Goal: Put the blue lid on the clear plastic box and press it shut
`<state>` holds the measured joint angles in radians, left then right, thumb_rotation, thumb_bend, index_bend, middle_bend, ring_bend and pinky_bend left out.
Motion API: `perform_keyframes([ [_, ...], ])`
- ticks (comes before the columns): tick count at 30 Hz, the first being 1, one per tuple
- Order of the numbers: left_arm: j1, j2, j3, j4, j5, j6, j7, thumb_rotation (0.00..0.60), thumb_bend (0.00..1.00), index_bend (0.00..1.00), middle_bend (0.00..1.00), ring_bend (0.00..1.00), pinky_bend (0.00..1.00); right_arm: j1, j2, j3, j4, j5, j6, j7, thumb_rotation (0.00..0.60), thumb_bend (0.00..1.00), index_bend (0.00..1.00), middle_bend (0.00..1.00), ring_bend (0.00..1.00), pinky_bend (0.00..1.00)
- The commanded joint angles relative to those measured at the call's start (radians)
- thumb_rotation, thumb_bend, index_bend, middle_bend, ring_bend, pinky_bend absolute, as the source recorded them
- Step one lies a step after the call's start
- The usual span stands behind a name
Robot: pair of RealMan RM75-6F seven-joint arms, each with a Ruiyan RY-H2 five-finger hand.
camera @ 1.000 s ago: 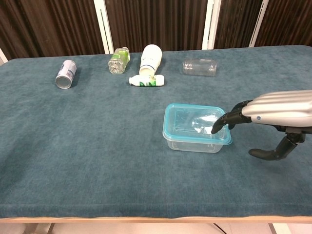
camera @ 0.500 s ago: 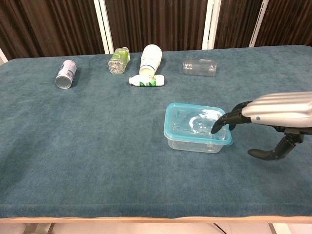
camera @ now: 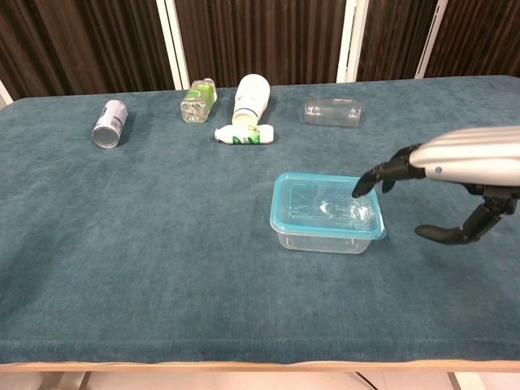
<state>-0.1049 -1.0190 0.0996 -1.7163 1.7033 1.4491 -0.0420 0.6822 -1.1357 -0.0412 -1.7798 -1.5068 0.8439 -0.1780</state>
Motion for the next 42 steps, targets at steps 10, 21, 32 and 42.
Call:
perform_keyframes([
  [10, 0.001, -0.001, 0.002, -0.001, 0.002, 0.000, 0.006, 0.600, 0.40, 0.28, 0.19, 0.12, 0.29, 0.063, -0.084, 0.073, 0.048, 0.036, -0.046, -0.012, 0.600, 0.61, 0.26, 0.25, 0.23, 0.20],
  [21, 0.001, 0.002, 0.002, 0.000, 0.004, 0.003, -0.002, 0.600, 0.40, 0.28, 0.19, 0.12, 0.29, 0.101, -0.177, 0.100, 0.137, 0.127, -0.090, -0.056, 0.600, 0.61, 0.25, 0.25, 0.23, 0.19],
  [32, 0.000, 0.002, 0.003, -0.002, 0.004, 0.000, 0.001, 0.600, 0.40, 0.28, 0.19, 0.12, 0.29, 0.119, -0.241, 0.104, 0.201, 0.126, -0.092, -0.024, 0.600, 0.61, 0.25, 0.24, 0.22, 0.19],
  [42, 0.000, 0.003, 0.005, -0.002, 0.008, -0.001, -0.002, 0.600, 0.40, 0.28, 0.19, 0.12, 0.29, 0.127, -0.277, 0.104, 0.247, 0.127, -0.084, -0.021, 0.600, 0.61, 0.26, 0.24, 0.22, 0.19],
])
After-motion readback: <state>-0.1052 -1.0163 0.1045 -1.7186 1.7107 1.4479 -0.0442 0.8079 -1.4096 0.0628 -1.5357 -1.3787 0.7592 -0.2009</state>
